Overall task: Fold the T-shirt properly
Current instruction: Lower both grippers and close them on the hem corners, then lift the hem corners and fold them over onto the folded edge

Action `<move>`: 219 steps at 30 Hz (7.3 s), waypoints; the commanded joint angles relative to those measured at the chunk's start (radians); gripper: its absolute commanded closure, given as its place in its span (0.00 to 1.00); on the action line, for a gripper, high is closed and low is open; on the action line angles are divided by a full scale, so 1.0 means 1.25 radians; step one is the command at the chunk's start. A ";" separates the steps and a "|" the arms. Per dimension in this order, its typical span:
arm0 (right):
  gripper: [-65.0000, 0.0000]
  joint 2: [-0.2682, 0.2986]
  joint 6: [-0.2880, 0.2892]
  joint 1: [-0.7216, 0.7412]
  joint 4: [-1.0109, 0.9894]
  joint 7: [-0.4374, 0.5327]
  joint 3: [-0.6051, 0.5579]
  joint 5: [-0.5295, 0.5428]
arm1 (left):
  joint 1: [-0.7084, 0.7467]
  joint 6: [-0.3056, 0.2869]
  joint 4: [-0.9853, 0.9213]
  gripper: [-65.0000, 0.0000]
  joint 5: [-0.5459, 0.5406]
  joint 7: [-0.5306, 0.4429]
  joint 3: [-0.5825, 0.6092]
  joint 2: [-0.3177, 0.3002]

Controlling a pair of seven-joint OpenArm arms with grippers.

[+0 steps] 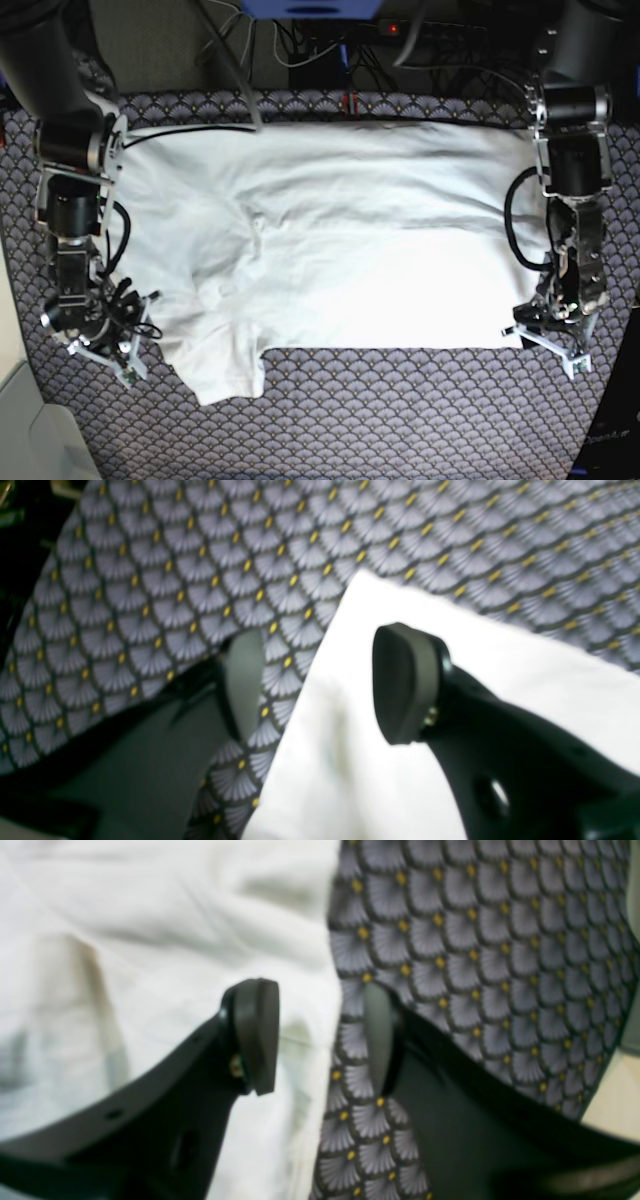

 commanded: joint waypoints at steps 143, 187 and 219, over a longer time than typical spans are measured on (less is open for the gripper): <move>0.90 0.014 -0.004 -0.042 -0.134 0.153 0.073 0.002 | -0.095 -0.005 -0.563 0.99 0.066 -0.607 -0.003 0.092; 0.92 -0.093 -0.004 -0.577 0.817 0.078 0.182 0.088 | 0.336 0.003 0.317 0.99 0.066 -0.375 -0.150 0.137; 0.92 -0.101 -0.004 -0.790 0.912 0.084 0.182 0.176 | 0.566 -0.003 0.642 0.99 0.065 -0.245 -0.245 0.172</move>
